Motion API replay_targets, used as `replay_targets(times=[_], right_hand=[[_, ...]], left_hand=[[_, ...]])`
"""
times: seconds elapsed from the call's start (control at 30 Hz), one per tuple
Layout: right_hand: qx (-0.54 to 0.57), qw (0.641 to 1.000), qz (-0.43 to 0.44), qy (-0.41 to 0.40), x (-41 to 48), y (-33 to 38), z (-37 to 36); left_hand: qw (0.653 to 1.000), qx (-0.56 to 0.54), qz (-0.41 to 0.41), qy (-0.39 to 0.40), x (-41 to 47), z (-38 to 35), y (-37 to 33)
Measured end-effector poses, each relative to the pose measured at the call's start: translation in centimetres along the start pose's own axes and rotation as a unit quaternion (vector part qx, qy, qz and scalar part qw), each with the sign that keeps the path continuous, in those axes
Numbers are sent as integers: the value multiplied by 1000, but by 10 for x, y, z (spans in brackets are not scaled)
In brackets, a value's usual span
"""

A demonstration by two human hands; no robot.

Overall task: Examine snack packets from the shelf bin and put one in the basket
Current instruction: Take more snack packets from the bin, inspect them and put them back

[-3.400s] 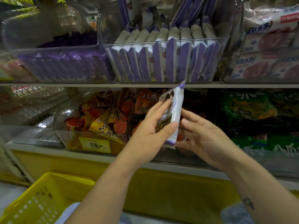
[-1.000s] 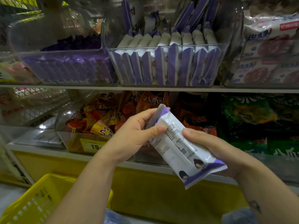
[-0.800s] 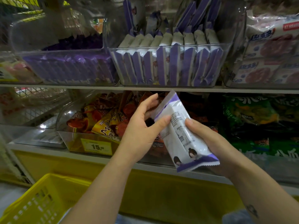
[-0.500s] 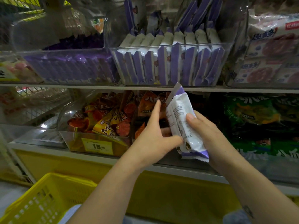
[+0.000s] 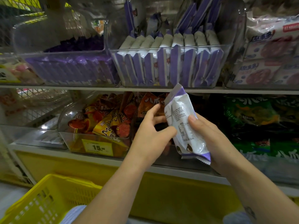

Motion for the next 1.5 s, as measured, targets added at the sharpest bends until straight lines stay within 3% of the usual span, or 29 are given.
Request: replay_targets(times=[0.53,0.73,0.8,0.9,1.0,1.13,1.23,1.3,1.4,1.5], right_hand=[[3,1000,-19,21,-4,6,-8],[111,993,-44,5,-4,24,-18],[88,994,-42,43,-4,36,-29],[-51,995,-2,85,-4,56,-47],[-92,993,76,23,2,81,-57],[8,989,135,-65,17,112,-69],[92,981,123,-119,33,125,-79],[130,974,100,-155,46,128,-87],[137,977,83,-142,67,133,-103],[10,992,46,-118,91,140,-110]], left_hand=[[999,-37,-21,21,-3,14,-8],[997,34,-66,-5,-4,24,-29],[996,46,-76,-1,-6,28,-39],[993,67,-98,-9,-12,35,-60],[983,115,-134,-41,-15,45,-90],[987,56,-152,8,-17,56,-122],[983,2,-178,45,-21,62,-135],[978,-1,-209,17,-20,65,-143],[967,16,-243,-81,-8,74,-158],[946,82,-262,-171,10,89,-173]])
Point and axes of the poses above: each hand's wrist, its own x-axis towards the middle knuckle, its own z-axis out of the back of the hand, y = z × x, the point moved 3 cm from there along x, towards the middle knuckle, and after that the axes turned 12 degrees about x, right-handed, at the moved point
